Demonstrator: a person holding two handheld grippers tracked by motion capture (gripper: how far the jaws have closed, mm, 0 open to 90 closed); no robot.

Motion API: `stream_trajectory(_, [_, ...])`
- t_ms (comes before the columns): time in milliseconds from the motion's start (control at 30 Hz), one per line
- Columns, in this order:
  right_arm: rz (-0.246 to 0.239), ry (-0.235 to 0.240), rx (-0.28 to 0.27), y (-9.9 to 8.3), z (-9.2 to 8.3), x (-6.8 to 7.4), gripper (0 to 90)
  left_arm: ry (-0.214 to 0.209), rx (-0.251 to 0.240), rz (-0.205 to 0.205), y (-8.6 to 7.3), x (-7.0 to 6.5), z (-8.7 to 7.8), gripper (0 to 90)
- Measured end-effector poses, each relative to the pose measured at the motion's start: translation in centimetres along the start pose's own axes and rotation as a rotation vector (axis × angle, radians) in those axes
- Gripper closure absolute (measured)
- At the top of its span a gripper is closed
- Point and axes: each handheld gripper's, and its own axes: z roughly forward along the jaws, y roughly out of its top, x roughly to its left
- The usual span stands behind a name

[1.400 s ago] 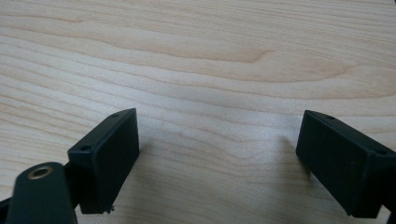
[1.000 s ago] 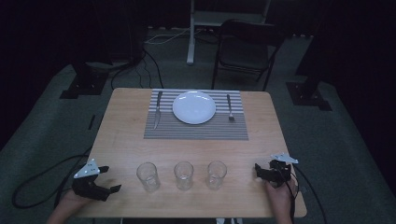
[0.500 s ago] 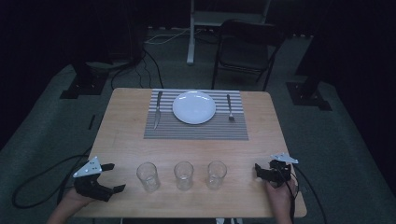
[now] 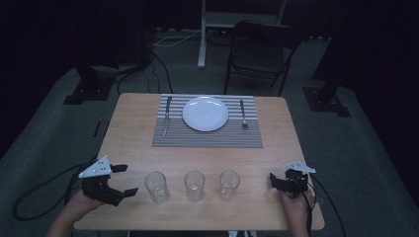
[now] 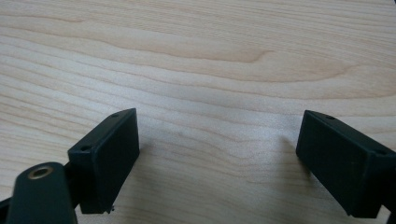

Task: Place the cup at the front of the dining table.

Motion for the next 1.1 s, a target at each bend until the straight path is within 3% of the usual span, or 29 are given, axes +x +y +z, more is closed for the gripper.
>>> stream_trajectory(133, [0.0, -0.001, 0.0, 0.0, 0.0, 0.0, 13.1, -0.008, 0.008, 0.001, 1.4, 0.2, 0.8, 5.3])
stream_trajectory(433, [0.0, -0.001, 0.0, 0.0, 0.0, 0.0, 13.1, -0.024, 0.053, 0.052, 3.9, -0.6, 2.8, 5.4])
stream_trajectory(500, [-0.001, -0.001, 0.0, 0.0, 0.0, 0.0, 13.1, -0.005, 0.058, 0.059, 4.4, -0.7, 3.3, 5.4])
stream_trajectory(767, [0.0, -0.001, 0.0, 0.0, 0.0, 0.0, 13.1, -0.056, 0.092, 0.108, 7.0, -1.8, 5.7, 5.4])
stream_trajectory(867, [0.0, -0.001, 0.0, 0.0, 0.0, 0.0, 13.1, -0.062, 0.103, 0.133, 7.7, -2.3, 6.6, 10.1])
stream_trajectory(1100, [0.0, 0.0, 0.0, 0.0, 0.0, 0.0, 13.1, -0.078, 0.117, 0.157, 9.0, -3.0, 8.1, 10.0])
